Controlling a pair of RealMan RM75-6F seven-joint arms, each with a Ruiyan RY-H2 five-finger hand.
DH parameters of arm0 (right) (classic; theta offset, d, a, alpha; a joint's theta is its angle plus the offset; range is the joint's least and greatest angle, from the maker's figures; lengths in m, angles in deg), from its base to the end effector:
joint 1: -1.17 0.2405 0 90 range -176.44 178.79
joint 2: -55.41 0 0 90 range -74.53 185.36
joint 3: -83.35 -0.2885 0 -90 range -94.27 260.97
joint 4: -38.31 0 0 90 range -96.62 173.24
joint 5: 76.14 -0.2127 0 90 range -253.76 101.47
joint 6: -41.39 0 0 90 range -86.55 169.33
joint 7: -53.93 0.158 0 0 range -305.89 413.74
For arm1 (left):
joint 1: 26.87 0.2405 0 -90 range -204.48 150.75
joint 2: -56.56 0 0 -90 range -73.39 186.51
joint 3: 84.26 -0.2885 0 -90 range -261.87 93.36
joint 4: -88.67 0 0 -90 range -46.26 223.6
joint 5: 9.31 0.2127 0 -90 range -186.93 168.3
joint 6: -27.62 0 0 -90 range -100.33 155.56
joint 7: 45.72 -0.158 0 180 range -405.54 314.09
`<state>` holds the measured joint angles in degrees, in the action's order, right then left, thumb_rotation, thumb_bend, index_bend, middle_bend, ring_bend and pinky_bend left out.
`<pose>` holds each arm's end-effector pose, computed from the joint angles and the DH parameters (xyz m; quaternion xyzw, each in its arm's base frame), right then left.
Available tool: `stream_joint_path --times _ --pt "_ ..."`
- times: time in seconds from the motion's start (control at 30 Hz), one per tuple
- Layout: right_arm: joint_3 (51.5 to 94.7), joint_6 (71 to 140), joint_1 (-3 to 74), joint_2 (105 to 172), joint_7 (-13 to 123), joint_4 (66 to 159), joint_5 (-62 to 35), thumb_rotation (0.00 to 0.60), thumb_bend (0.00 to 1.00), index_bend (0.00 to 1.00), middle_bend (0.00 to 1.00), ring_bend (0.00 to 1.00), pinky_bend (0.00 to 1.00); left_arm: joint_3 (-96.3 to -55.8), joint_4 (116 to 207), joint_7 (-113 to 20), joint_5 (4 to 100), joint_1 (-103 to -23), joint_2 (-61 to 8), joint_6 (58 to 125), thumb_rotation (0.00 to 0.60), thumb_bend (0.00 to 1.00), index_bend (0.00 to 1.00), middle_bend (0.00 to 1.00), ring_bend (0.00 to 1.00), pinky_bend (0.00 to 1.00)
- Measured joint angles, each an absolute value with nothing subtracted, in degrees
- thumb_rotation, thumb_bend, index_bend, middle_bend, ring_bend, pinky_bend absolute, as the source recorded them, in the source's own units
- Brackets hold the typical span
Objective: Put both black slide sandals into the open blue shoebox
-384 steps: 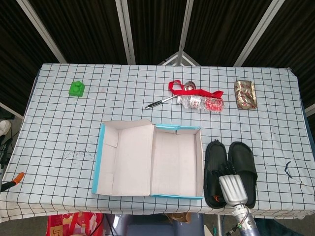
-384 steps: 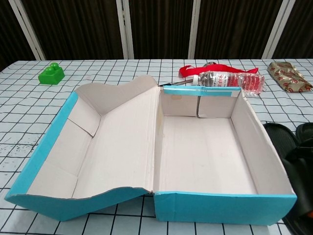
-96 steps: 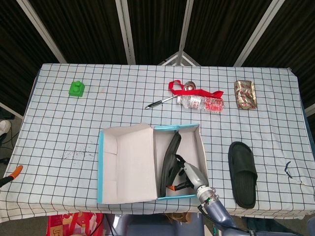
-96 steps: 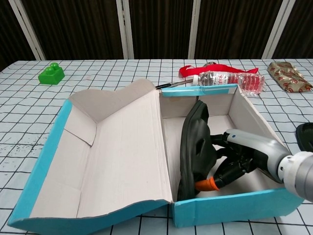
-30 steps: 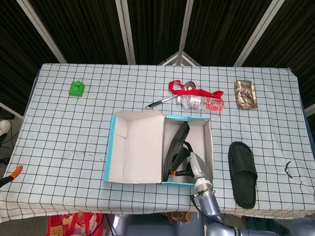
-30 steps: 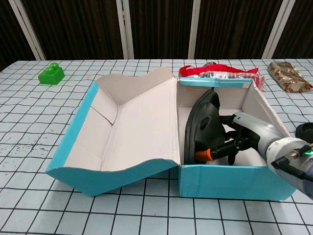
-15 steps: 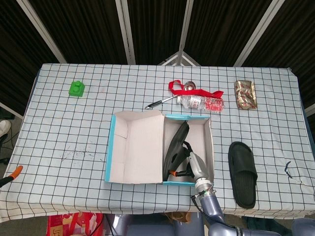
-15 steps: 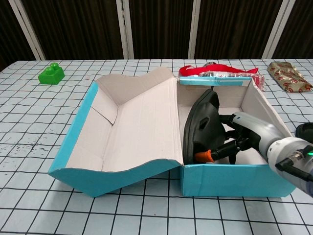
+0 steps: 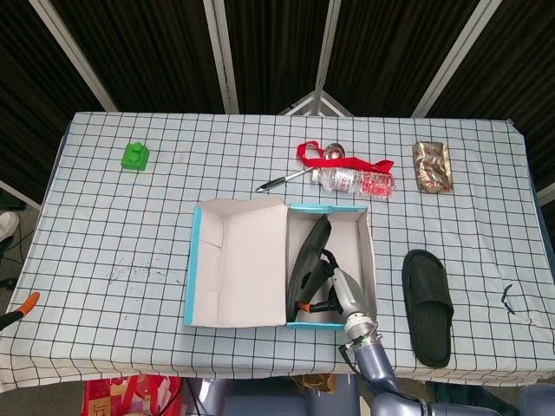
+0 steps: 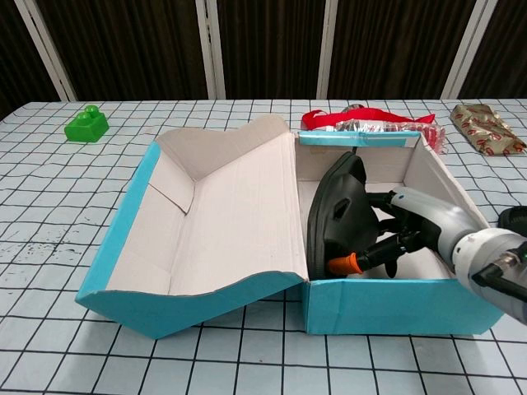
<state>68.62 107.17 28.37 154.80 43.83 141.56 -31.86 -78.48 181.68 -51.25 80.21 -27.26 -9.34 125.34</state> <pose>-0.1693 -0.2804 -0.0677 0.4603 -0.7172 0.4145 0.3193 -0.3254 0.1772 0.1954 -0.5474 -0.3016 -0.4366 0.6471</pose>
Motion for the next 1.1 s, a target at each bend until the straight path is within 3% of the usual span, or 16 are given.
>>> stream_joint_path --times 0.7,1.1 --pt "68.8 107.9 30.9 146.8 33.8 147.0 -36.9 0.6 0.03 0.0 0.0 0.66 0.69 -78.6 181.9 -51.6 80.4 -27.2 -9.4 125.4 0.6 0.08 0.13 0.0 0.0 0.1" --pt "69.5 105.9 32.0 144.0 34.9 151.3 -39.7 0.6 0.03 0.0 0.0 0.67 0.7 -78.7 182.2 -51.7 80.5 -27.1 -9.3 125.4 0.6 0.08 0.13 0.0 0.0 0.1"
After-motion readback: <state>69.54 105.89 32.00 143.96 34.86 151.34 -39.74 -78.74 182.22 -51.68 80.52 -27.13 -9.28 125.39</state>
